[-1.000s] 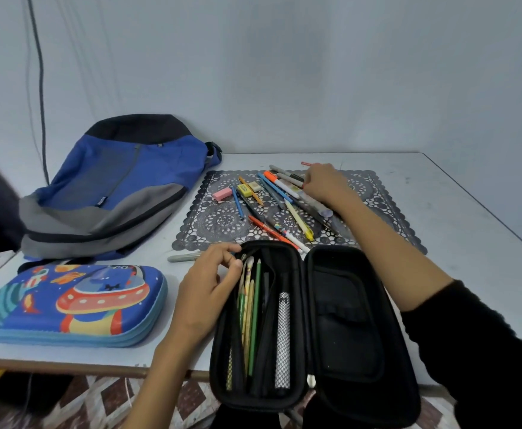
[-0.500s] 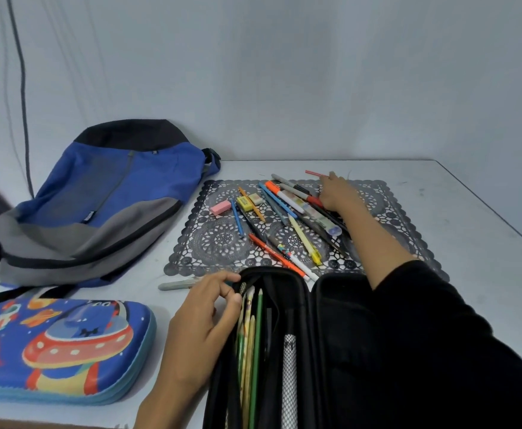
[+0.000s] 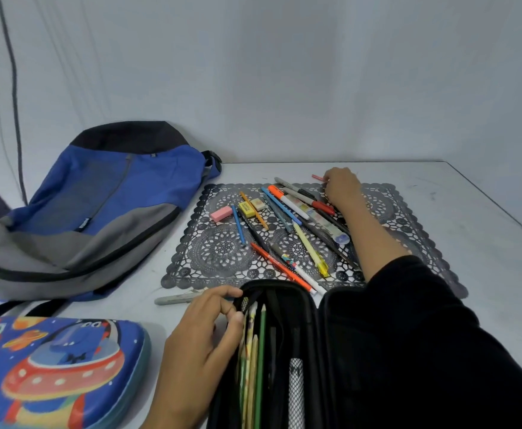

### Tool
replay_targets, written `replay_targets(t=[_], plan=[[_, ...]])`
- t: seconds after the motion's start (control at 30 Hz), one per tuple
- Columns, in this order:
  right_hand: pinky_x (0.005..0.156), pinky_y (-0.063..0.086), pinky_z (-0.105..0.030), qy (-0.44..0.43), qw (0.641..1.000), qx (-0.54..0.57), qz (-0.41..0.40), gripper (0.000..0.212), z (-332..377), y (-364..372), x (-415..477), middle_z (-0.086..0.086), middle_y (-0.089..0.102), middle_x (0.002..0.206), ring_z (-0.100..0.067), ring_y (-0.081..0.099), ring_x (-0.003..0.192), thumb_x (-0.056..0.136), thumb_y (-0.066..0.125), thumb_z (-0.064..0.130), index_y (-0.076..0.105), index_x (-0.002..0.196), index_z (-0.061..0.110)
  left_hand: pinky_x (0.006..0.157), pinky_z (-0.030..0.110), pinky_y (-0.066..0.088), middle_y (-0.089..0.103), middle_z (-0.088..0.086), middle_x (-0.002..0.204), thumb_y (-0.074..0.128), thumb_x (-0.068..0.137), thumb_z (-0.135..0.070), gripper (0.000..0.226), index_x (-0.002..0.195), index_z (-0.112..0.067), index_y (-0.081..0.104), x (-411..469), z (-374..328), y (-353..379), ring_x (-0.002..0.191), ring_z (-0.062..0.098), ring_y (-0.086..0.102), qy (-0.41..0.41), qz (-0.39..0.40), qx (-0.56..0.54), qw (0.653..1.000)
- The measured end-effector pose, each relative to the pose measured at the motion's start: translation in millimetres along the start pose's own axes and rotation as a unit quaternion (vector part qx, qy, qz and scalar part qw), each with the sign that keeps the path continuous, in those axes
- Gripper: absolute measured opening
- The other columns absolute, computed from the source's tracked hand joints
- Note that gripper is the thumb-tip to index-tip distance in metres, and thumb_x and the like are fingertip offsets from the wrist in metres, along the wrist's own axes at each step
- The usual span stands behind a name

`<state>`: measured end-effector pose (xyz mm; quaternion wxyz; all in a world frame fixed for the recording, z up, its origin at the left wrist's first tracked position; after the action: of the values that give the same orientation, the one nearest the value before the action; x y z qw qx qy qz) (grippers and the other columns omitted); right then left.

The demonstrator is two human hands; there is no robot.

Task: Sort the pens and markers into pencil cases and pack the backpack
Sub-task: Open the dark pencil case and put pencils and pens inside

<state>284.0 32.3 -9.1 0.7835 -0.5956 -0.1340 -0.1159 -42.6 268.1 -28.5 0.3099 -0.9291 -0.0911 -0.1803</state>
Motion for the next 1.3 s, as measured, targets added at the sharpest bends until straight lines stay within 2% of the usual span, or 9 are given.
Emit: replay_targets(t=[0.27,0.4,0.47,0.63,0.7,0.83,0.93,1.07,1.3], plan=[[0.071,0.042,-0.031,0.013,0.998,0.027,-0.063,0.023,-12,-11,-6,-0.016,0.067,0.101,-0.032,0.061,0.092,0.088,0.05,-0.004,0.069,0.099,0.002,0.067,0.03,0.041,0.059,-0.021,0.119,0.045,0.087,-0.051,0.021,0.081,-0.031,0.048,1,0,1,0.081,0.0,0.054,0.004,0.002,-0.002,1.0],[0.08,0.048,-0.033,0.014,0.984,0.16,-0.075,0.031,-4,-32,-10,-0.015,0.069,0.103,-0.029,0.061,0.098,0.082,0.05,-0.009,0.072,0.101,0.004,0.07,0.026,0.039,0.059,-0.021,0.118,0.044,0.087,-0.05,0.018,0.081,-0.033,0.048,3,3,2,0.079,-0.006,0.052,0.013,0.009,0.012,1.0],[0.08,0.053,-0.031,0.021,0.967,0.248,-0.057,0.03,4,-44,-16,-0.013,0.07,0.096,-0.025,0.064,0.091,0.08,0.054,-0.011,0.074,0.096,0.005,0.072,0.026,0.04,0.059,-0.021,0.117,0.044,0.088,-0.049,0.019,0.08,-0.032,0.049,4,5,2,0.081,-0.006,0.052,0.017,0.01,0.013,1.0],[0.065,0.052,-0.026,0.016,0.902,0.425,0.071,0.023,34,-61,-55,-0.009,0.069,0.074,-0.021,0.064,0.072,0.074,0.063,-0.014,0.074,0.082,0.005,0.07,0.029,0.038,0.061,-0.019,0.115,0.047,0.089,-0.044,0.022,0.079,-0.025,0.051,4,7,4,0.08,-0.005,0.052,0.024,0.008,-0.001,1.0],[0.062,0.051,-0.023,-0.008,0.876,0.464,0.13,0.017,44,-67,-76,-0.007,0.07,0.069,-0.016,0.067,0.066,0.076,0.066,-0.013,0.073,0.086,-0.001,0.069,0.03,0.037,0.061,-0.02,0.114,0.048,0.089,-0.041,0.019,0.078,-0.026,0.051,3,9,4,0.077,-0.005,0.051,0.025,0.006,-0.006,1.0],[0.065,0.057,-0.022,-0.062,0.809,0.534,0.238,0.014,64,-81,-113,-0.013,0.072,0.083,-0.019,0.069,0.071,0.083,0.068,-0.005,0.069,0.097,-0.004,0.068,0.033,0.038,0.061,-0.021,0.113,0.048,0.089,-0.044,0.02,0.076,-0.03,0.048,4,13,6,0.077,-0.001,0.052,0.023,0.005,-0.014,1.0],[0.067,0.057,-0.023,-0.117,0.78,0.515,0.337,0.013,80,-92,-144,-0.019,0.069,0.086,-0.021,0.067,0.072,0.085,0.067,-0.001,0.067,0.097,-0.003,0.066,0.033,0.039,0.062,-0.019,0.113,0.046,0.088,-0.048,0.026,0.074,-0.026,0.047,5,11,5,0.083,0.004,0.055,0.024,0.003,-0.023,0.999],[0.061,0.055,-0.021,-0.207,0.76,0.414,0.456,0.012,105,-99,-193,-0.007,0.073,0.079,-0.016,0.067,0.066,0.085,0.067,0.001,0.065,0.096,-0.003,0.068,0.032,0.039,0.062,-0.016,0.113,0.046,0.087,-0.049,0.034,0.074,-0.019,0.051,4,12,5,0.094,0.01,0.057,0.035,0.007,-0.027,0.999],[0.049,0.045,-0.018,-0.304,0.71,0.348,0.532,0.012,142,-90,-252,-0.012,0.072,0.082,-0.014,0.064,0.06,0.083,0.069,-0.003,0.066,0.095,-0.004,0.076,0.037,0.044,0.062,-0.01,0.111,0.05,0.082,-0.049,0.041,0.078,-0.01,0.063,7,17,5,0.102,0.013,0.058,0.06,0.017,-0.027,0.998]])
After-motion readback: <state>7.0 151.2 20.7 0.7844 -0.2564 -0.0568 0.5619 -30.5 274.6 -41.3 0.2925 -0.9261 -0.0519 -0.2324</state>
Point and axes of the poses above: each hand's wrist, its own x-axis towards the middle knuckle, its own y-axis out of the palm, z = x × y, the point moved 5 cm from there along x, towards the middle knuckle
